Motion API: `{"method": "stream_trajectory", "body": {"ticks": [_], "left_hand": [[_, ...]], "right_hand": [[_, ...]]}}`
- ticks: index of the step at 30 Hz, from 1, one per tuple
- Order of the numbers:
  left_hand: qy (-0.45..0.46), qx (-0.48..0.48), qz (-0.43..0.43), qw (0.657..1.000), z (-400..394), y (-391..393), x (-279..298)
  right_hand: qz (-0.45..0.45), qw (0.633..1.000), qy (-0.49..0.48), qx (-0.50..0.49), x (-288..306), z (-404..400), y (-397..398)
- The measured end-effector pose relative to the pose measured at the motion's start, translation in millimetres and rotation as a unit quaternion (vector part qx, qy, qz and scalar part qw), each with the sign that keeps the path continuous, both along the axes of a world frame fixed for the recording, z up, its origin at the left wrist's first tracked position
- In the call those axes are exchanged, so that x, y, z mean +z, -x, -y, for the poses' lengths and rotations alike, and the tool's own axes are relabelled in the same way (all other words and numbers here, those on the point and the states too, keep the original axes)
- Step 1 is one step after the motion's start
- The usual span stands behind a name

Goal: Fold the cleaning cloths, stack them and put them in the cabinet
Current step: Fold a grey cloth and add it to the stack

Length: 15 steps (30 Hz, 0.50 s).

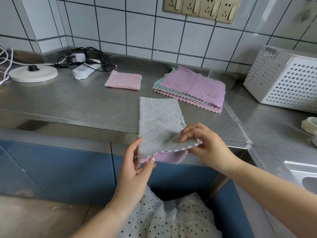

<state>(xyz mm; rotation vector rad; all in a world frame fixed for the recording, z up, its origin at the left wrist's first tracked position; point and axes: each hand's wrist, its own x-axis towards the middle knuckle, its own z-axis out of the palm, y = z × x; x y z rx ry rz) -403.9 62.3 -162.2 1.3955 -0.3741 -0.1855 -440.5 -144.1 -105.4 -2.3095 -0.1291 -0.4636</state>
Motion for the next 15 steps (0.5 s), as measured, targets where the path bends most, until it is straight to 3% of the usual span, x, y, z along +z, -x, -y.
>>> {"method": "stream_trajectory", "body": {"ticks": [15], "left_hand": [[0.049, 0.0, -0.046, 0.998, -1.5, -1.7, 4.2]], "right_hand": [[-0.055, 0.992, -0.112, -0.019, -9.1, -4.7, 4.7]]}}
